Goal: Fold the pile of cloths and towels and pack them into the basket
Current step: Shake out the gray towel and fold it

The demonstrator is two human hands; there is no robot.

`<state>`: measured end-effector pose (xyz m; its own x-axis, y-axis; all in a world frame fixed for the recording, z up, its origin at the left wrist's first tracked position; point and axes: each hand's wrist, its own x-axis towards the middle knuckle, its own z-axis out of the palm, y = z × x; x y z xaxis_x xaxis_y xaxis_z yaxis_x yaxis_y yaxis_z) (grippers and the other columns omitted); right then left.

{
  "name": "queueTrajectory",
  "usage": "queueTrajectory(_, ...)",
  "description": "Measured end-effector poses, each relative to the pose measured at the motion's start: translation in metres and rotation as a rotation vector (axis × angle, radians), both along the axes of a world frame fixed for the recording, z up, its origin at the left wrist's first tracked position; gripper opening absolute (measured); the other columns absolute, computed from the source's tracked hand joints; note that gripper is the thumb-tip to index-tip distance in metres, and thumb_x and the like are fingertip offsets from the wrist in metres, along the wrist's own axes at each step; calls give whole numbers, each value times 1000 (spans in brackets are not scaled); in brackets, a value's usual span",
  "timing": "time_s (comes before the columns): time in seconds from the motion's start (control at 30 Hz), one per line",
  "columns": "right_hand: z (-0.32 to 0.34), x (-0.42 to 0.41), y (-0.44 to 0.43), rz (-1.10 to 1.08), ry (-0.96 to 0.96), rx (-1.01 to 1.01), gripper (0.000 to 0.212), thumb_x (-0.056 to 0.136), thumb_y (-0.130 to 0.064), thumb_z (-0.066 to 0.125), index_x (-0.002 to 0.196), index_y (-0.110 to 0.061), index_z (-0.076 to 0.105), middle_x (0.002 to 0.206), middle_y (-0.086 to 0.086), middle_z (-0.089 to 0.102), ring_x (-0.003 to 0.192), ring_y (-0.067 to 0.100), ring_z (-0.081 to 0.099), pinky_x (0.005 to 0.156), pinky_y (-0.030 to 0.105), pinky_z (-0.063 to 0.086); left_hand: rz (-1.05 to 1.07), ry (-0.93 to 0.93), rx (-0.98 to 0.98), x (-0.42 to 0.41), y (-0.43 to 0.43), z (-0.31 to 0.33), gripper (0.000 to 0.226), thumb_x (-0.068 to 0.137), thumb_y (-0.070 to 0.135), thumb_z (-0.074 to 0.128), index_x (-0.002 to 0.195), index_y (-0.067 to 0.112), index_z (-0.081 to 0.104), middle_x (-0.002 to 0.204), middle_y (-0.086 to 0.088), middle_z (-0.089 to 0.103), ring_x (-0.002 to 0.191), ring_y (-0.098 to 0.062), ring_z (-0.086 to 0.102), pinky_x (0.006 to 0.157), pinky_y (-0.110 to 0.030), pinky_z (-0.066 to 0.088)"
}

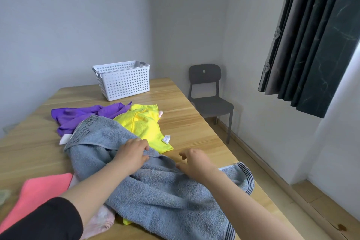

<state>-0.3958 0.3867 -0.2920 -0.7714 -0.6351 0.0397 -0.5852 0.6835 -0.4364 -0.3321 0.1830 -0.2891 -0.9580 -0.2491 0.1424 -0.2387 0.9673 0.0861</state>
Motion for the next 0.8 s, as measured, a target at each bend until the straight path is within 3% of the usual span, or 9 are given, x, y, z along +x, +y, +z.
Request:
queueTrajectory(0.13,-1,-1,-15,-17,-36,10,34,86,-29,64,113,-7,65,110,10,67,105,28,60,83,31,50,25,11,51,2,-7,-3,24,89,30,61,109,17,60,114,0,57,105,-18,55,89,-30,43)
queueTrajectory(0.23,0,6,-18,-9,13,0,19,86,-25,58,93,-12,70,93,8,70,89,26,63,65,26,44,41,23,41,2,-10,-6,21,88,31,62,105,19,61,112,-1,56,106,-20,53,88,-30,43)
queueTrajectory(0.33,12,13,-14,-77,178,-136,19,92,-24,48,93,-12,63,89,7,66,80,27,61,59,28,41,74,63,-18,4,-12,-2,21,87,33,61,102,20,58,111,0,52,109,-22,48,90,-32,40)
queueTrajectory(0.43,32,19,-7,-115,267,-329,20,95,-24,45,91,-9,57,78,10,64,68,30,59,59,39,44,90,163,-84,10,-14,5,13,91,27,54,98,16,57,108,-2,56,106,-25,50,83,-33,39)
queueTrajectory(0.53,55,27,-2,-131,161,-518,19,96,-22,43,84,-10,52,59,8,60,52,25,59,53,39,46,104,319,-58,22,-21,20,9,92,22,53,91,13,54,97,-5,59,95,-30,55,72,-36,38)
queueTrajectory(0.63,83,41,3,-176,8,-708,20,96,-17,41,83,-6,51,60,10,61,44,13,56,49,28,46,47,500,-3,45,-25,48,7,89,13,57,82,11,53,81,-7,58,79,-34,57,63,-36,38)
queueTrajectory(0.7,99,47,4,-200,-93,-890,22,96,-14,41,83,0,50,67,17,62,49,12,61,48,18,47,-8,619,-11,58,-20,68,9,88,10,57,81,10,53,75,-8,59,70,-35,57,57,-36,40)
queueTrajectory(0.8,126,66,4,-158,-274,-1200,22,97,-12,43,85,4,51,81,13,65,72,9,70,65,17,54,-16,764,17,88,0,105,13,90,20,49,88,9,55,80,-9,64,69,-35,59,56,-38,45)
